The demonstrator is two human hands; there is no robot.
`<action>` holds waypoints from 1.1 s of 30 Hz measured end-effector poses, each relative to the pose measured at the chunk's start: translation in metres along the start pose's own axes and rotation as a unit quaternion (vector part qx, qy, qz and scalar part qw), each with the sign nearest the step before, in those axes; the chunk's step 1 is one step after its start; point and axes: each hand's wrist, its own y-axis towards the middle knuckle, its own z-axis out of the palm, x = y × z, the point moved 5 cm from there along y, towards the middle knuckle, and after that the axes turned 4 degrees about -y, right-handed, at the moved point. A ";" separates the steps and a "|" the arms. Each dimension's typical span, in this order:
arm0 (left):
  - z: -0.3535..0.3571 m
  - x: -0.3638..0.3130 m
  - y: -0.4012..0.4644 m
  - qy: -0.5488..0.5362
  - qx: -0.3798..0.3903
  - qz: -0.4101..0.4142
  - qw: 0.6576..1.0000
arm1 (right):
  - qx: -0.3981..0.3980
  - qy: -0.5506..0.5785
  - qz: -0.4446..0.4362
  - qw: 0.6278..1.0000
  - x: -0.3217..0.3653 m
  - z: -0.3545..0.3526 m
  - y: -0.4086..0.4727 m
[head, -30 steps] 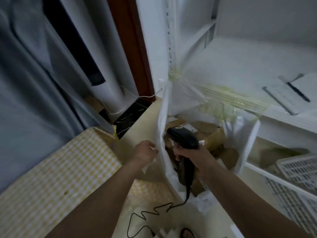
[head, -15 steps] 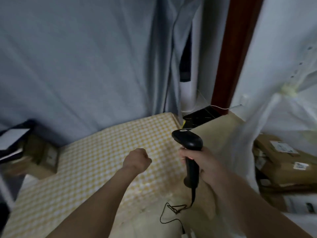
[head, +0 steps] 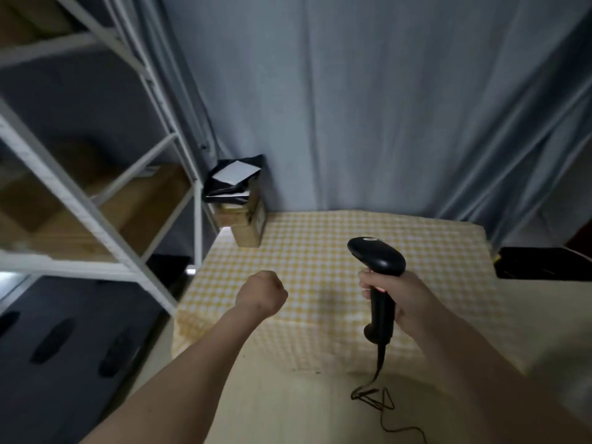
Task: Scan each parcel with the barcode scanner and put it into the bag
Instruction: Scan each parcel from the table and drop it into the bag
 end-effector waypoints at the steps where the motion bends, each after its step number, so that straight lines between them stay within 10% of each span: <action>1: -0.010 0.019 -0.002 -0.002 -0.005 -0.011 1.000 | 0.006 -0.001 0.004 1.000 -0.001 0.019 0.003; 19: -0.085 0.196 0.013 -0.140 -0.067 -0.111 0.982 | 0.115 -0.058 0.033 0.991 -0.001 0.218 0.067; 33: -0.142 0.140 0.222 -0.120 -0.078 -0.078 0.987 | 0.115 -0.052 0.000 0.992 0.082 0.243 0.225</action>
